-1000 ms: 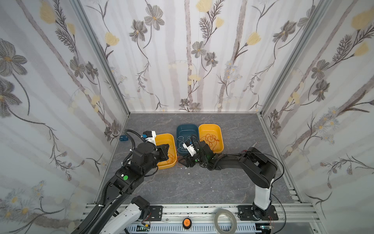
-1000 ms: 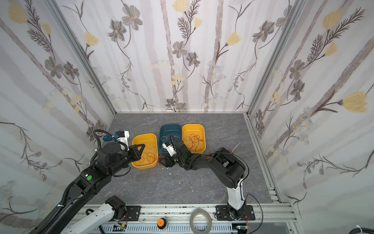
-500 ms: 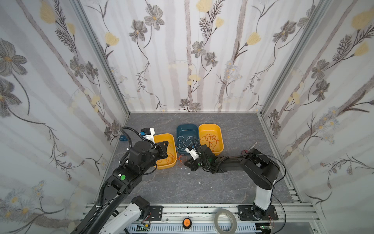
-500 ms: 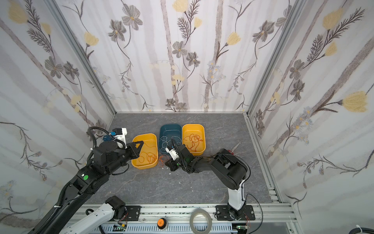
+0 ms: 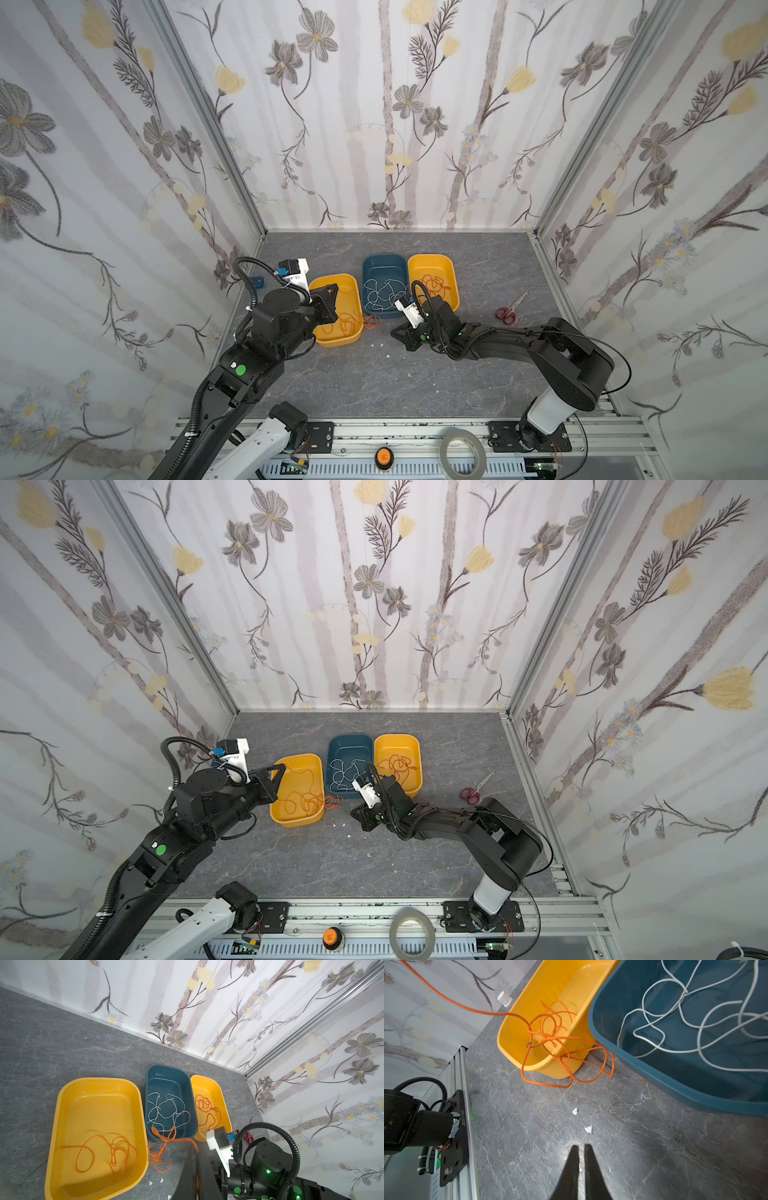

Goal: Untangle the cables

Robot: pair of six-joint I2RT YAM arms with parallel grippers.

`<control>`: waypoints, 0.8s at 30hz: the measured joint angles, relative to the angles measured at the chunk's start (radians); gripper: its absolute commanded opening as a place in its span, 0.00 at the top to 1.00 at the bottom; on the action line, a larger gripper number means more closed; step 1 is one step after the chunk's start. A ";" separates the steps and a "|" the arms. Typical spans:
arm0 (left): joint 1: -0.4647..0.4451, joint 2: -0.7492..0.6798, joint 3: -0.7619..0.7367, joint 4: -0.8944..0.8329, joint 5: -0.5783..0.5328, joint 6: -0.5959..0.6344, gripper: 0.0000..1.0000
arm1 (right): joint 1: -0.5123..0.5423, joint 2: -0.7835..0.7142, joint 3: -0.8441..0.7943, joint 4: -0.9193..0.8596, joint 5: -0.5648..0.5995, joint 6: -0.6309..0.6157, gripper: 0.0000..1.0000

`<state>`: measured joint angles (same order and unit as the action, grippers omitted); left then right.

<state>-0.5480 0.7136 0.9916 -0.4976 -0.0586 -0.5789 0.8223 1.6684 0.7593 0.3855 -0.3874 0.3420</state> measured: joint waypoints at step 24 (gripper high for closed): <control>0.008 0.023 0.000 -0.008 0.011 0.003 1.00 | 0.054 0.236 0.288 -0.011 -0.033 -0.048 0.80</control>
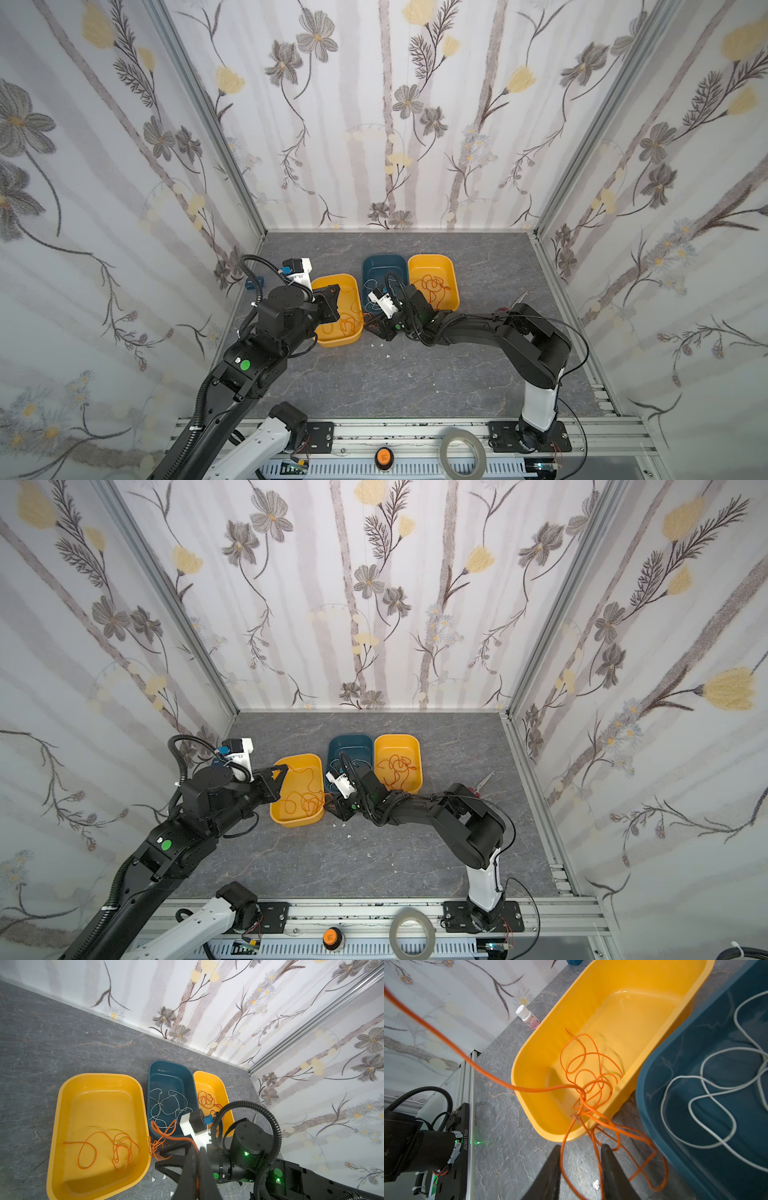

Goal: Untangle the cables

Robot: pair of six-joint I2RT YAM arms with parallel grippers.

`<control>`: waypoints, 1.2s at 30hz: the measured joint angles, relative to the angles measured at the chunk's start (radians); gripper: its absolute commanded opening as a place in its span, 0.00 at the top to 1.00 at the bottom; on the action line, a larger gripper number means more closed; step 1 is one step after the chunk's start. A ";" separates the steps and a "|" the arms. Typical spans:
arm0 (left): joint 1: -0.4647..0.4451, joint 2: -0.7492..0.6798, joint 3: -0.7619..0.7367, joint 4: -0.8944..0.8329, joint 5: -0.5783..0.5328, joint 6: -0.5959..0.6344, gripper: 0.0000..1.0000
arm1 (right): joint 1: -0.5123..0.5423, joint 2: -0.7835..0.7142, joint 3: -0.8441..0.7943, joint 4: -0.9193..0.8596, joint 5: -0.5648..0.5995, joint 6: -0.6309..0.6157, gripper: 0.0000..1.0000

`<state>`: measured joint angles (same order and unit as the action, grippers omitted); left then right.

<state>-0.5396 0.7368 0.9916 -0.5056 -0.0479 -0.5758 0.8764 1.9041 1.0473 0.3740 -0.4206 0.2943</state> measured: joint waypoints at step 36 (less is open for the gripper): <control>0.018 0.060 -0.184 0.157 0.222 -0.064 1.00 | 0.012 -0.395 -0.251 -0.349 0.035 -0.093 0.69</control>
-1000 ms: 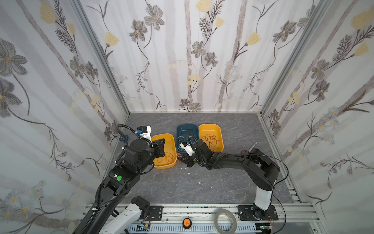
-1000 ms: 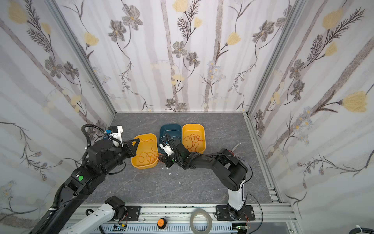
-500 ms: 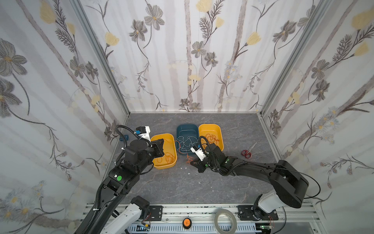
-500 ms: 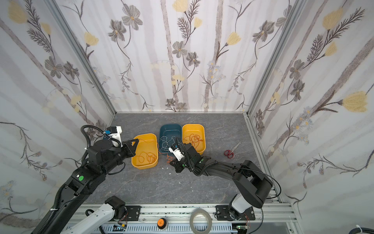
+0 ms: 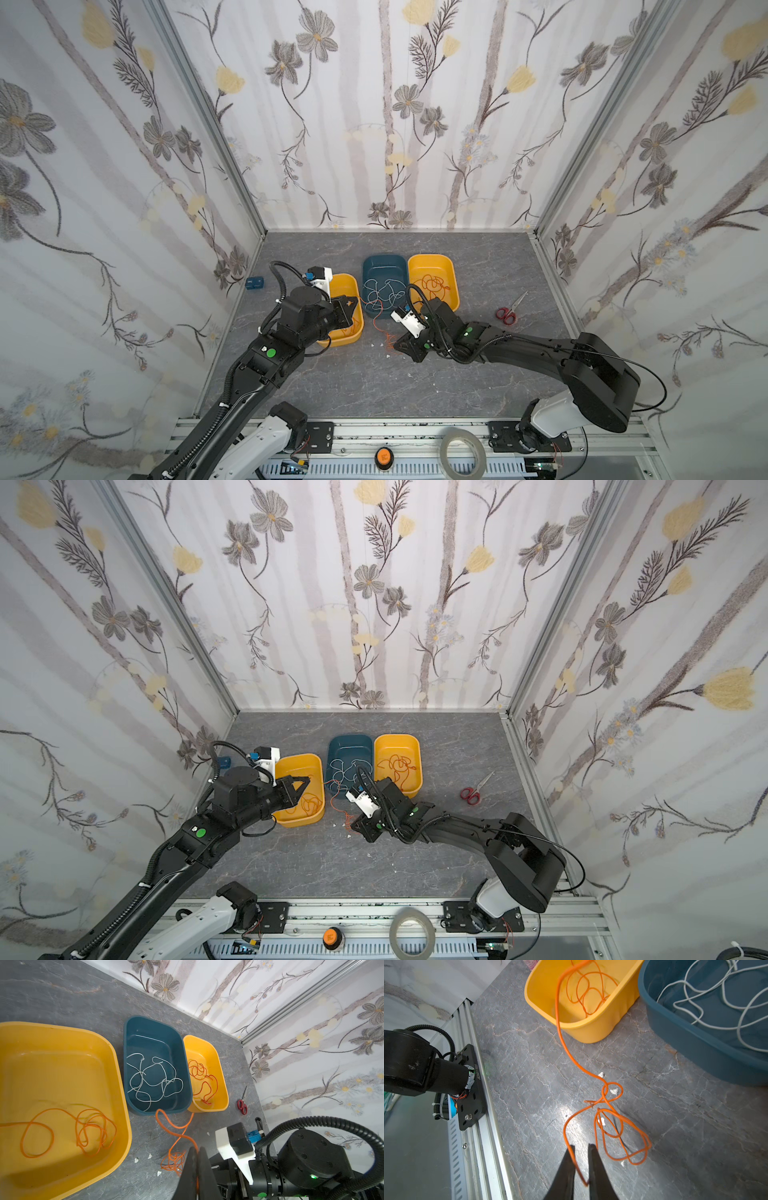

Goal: Untangle the cables

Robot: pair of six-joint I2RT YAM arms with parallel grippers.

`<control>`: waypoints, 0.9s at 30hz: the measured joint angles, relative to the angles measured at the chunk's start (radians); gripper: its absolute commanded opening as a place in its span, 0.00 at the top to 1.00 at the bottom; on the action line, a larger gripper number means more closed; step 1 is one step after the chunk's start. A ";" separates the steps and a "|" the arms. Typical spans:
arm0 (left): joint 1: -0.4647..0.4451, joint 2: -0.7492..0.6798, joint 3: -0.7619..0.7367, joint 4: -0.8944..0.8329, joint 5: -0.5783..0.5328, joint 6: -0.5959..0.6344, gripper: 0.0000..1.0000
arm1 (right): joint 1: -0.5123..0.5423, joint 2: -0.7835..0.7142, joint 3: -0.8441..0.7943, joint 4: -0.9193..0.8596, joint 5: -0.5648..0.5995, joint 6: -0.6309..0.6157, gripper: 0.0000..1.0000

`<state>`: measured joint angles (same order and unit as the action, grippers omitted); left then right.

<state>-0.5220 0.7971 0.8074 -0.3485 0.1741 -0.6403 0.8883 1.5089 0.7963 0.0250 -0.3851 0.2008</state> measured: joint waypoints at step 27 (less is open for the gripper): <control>-0.005 -0.087 -0.076 0.029 0.045 -0.010 1.00 | -0.028 0.227 0.156 0.066 -0.105 0.072 0.49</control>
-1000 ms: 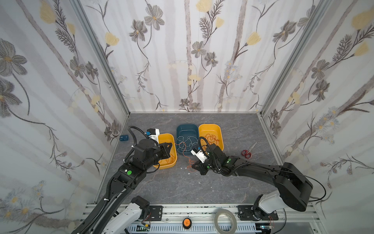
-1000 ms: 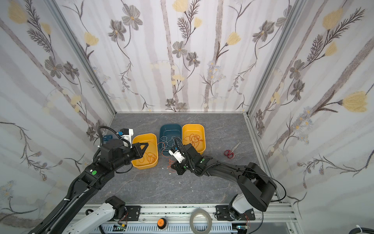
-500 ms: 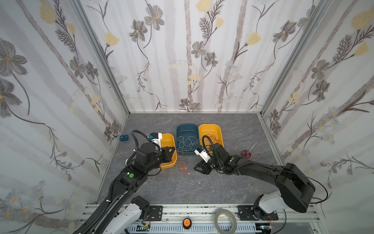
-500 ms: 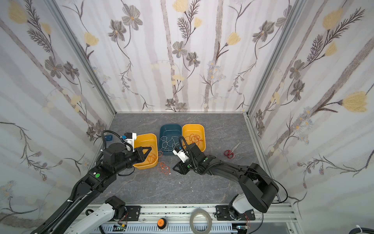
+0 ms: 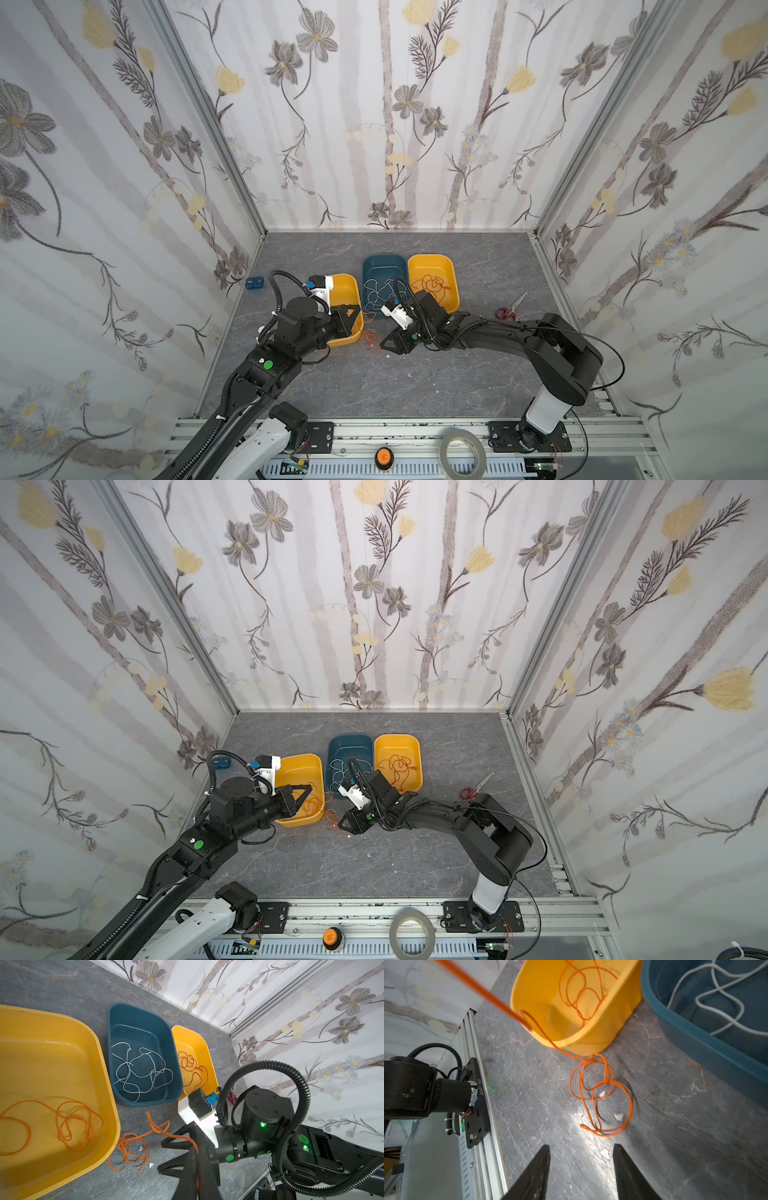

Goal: Untangle the cables

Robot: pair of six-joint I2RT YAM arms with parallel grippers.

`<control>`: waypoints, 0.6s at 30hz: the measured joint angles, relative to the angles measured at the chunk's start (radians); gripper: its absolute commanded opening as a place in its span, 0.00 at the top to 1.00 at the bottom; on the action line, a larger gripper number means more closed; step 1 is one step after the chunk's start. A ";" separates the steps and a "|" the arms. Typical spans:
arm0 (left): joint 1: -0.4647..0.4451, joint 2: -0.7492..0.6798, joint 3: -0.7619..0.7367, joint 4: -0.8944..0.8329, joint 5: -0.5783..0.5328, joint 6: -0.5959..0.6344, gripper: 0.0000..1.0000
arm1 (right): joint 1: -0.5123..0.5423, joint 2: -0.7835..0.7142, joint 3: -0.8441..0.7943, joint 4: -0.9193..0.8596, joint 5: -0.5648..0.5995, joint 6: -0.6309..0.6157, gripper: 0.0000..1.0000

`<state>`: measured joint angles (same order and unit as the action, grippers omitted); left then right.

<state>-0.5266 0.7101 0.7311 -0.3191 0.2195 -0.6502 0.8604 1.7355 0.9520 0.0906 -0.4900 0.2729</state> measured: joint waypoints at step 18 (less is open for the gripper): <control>0.000 -0.014 -0.009 -0.001 -0.028 0.000 1.00 | 0.026 0.207 0.051 0.182 -0.025 0.079 0.67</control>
<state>-0.5266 0.6956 0.7223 -0.3199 0.1913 -0.6506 0.8864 1.9427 1.0035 0.2729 -0.5152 0.3523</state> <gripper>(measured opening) 0.050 0.400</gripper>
